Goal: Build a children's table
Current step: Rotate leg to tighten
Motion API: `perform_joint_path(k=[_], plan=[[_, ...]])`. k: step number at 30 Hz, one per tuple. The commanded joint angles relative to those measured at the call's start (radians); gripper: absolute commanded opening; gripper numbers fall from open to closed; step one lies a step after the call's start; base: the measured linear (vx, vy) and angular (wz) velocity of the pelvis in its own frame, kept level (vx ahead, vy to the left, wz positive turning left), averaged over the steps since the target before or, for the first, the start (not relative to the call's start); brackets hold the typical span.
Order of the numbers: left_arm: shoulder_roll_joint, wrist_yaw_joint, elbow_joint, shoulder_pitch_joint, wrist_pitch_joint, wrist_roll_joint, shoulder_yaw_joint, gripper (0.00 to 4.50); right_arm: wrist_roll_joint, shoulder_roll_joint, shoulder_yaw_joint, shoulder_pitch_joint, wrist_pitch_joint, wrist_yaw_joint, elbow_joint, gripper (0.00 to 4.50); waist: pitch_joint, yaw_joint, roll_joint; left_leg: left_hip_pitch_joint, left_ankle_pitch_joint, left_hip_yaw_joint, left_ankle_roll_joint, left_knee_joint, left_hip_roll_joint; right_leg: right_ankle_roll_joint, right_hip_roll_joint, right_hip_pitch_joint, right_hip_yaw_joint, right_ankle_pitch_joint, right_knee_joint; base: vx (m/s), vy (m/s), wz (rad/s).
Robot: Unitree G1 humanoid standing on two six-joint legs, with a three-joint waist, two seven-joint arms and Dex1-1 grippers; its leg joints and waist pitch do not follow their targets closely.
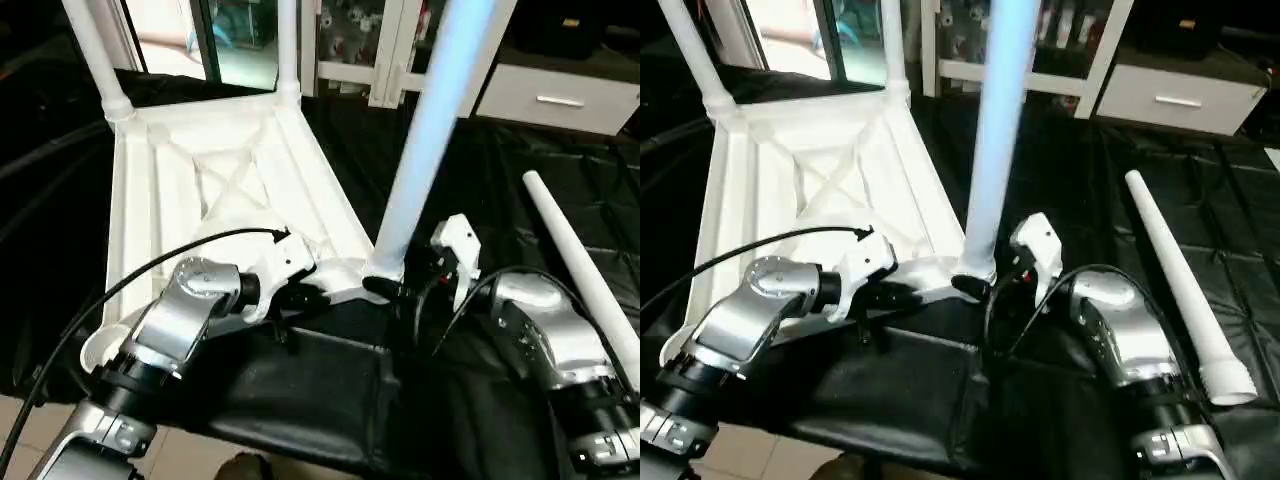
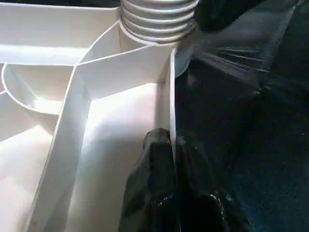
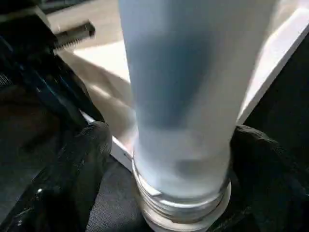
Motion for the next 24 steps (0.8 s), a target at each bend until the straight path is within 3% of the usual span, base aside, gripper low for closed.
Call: perform_joint_path(k=[1, 7, 18, 24], plan=[[-0.033, -0.055, -0.051, 0.009, -0.052, -0.087, -0.013, 0.00, -0.020, 0.002, 0.011, -0.011, -0.015, -0.006, 0.031, 4.00, -0.068, -0.008, -0.022, 0.021, -0.236, -0.019, 0.072, -0.062, 0.049, -0.213, -0.049, 0.038, 0.034, -0.333, -0.065, 0.000, 0.000, 0.00], [-0.031, -0.058, -0.055, 0.011, -0.052, -0.086, -0.015, 0.00, -0.037, -0.003, 0.017, -0.024, -0.051, 0.005, 0.074, 4.00, -0.069, -0.006, -0.023, 0.019, -0.213, -0.017, 0.087, -0.059, 0.050, -0.225, -0.048, 0.040, 0.033, -0.293, -0.060, 0.000, 0.000, 0.00], [-0.028, -0.064, -0.054, 0.011, -0.051, -0.087, -0.016, 0.00, 0.031, 0.006, -0.028, -0.017, -0.063, 0.038, 0.038, 4.00, -0.072, -0.004, -0.020, 0.019, -0.205, -0.017, 0.096, -0.057, 0.050, -0.231, -0.048, 0.043, 0.033, -0.282, -0.058, 0.000, 0.000, 0.00], [-0.026, -0.066, -0.049, 0.007, -0.050, -0.087, -0.014, 0.00, 0.014, -0.003, -0.027, -0.021, -0.073, 0.026, 0.063, 4.00, -0.071, -0.004, -0.021, 0.020, -0.205, -0.017, 0.095, -0.057, 0.049, -0.234, -0.048, 0.043, 0.032, -0.282, -0.058, 0.000, 0.000, 0.00]])
